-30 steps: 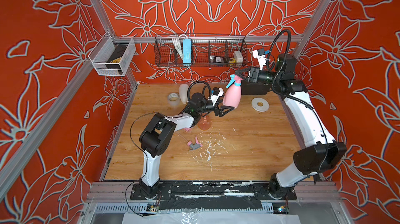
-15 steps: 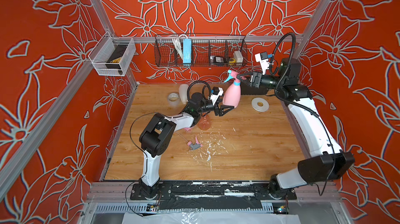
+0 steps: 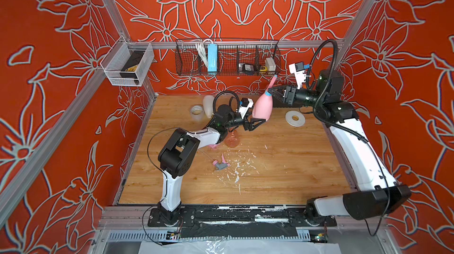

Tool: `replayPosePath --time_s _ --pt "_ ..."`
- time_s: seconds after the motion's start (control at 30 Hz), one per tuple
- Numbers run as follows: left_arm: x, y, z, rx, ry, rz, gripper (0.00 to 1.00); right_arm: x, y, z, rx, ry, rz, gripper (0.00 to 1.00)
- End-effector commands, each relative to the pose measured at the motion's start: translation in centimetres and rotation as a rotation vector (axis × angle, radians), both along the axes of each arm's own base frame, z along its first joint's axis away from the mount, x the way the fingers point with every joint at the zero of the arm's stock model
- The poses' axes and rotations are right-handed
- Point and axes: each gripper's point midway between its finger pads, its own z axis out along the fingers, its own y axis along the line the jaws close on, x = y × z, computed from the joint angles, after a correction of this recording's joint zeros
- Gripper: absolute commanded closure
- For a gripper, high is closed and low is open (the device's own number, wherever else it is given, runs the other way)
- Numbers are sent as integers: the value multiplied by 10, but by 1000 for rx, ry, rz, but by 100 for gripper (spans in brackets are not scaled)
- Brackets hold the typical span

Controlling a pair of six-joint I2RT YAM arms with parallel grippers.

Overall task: Attach spray nozzles to spray bottles
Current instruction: Screw the spray nozzle on the spray bottle.

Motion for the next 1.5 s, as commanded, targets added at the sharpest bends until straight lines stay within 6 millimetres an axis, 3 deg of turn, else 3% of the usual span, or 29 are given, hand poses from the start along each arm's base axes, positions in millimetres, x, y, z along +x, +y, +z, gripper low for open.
replayPosePath --time_s 0.0,0.23,0.33,0.53,0.67,0.8,0.93,1.2,1.47 --pt "8 3 25 -26 -69 45 62 0 4 -5 -45 -18 -36 52" --pt "5 -1 26 -22 -81 49 62 20 26 -14 -155 0 -101 51" --pt "5 -1 24 -22 -77 46 62 17 26 -12 -197 -6 -96 48" --pt "4 4 21 -16 -70 17 62 7 -2 9 -211 -71 -150 37" --pt "-5 8 20 -2 -82 -32 62 19 -20 24 -136 -77 -165 22" --pt "-12 11 18 4 -70 -81 62 35 -21 41 -52 -85 -115 12" --pt "-14 12 19 1 -61 -80 62 48 -12 38 -3 -34 -61 12" --pt "-12 12 23 -23 -52 -86 62 41 -7 10 -9 -1 -24 12" --pt "-9 11 23 -29 -43 -84 62 31 -2 7 3 -7 12 21"
